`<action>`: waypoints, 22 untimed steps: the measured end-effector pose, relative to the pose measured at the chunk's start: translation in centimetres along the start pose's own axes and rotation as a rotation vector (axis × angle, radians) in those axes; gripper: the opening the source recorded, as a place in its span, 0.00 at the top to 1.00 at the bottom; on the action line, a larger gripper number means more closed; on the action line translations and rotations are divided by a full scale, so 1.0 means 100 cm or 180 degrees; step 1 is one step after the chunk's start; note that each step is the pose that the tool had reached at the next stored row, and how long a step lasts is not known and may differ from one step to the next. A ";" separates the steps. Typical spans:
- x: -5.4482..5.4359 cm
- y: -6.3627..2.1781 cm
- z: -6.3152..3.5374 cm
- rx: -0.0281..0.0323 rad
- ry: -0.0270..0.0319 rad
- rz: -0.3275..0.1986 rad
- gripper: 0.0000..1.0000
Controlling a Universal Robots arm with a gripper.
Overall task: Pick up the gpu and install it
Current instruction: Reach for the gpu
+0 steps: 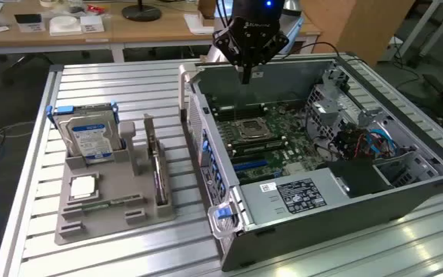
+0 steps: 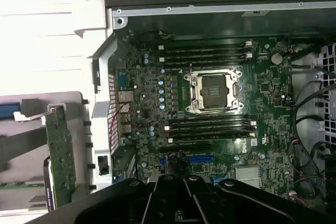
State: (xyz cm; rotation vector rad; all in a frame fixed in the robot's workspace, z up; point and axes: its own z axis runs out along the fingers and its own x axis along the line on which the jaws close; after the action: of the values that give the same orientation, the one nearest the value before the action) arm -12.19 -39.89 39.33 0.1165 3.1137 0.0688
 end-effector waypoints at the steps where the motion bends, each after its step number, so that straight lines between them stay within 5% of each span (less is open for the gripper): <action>1: 0.000 0.0000 0.0000 0.0000 0.0000 0.0000 0.89; 22: 0.009 -0.0006 -0.0002 0.0000 0.0000 0.0000 0.89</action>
State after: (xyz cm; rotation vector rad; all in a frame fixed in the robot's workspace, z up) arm -13.05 -39.88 39.32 0.1167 3.1137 0.0689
